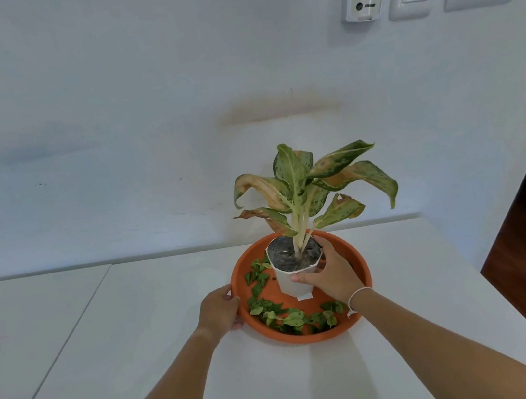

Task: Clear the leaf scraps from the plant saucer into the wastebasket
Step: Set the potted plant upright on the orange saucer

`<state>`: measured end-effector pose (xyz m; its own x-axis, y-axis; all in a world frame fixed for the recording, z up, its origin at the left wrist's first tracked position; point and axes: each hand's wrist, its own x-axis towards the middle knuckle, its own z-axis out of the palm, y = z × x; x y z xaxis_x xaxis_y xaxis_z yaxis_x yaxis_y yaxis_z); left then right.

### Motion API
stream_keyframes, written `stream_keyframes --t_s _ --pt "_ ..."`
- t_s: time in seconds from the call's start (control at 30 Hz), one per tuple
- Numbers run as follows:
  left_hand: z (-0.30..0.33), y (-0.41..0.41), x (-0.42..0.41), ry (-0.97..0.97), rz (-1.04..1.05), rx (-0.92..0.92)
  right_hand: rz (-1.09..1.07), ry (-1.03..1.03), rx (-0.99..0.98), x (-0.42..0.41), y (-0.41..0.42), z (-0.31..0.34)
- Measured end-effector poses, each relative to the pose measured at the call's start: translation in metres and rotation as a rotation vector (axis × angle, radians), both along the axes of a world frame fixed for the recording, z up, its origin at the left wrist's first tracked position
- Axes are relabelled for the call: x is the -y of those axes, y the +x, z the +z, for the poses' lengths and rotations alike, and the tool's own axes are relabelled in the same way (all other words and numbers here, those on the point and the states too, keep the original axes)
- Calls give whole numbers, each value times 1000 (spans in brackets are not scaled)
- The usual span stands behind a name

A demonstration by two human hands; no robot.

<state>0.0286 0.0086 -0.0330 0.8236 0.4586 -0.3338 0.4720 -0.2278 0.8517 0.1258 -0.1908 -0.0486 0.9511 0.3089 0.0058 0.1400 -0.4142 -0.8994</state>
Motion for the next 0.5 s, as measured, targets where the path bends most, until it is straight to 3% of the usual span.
stream_keyframes --t_s 0.5 --pt "-2 2 -3 68 -20 -12 -32 -9 -18 2 -9 3"
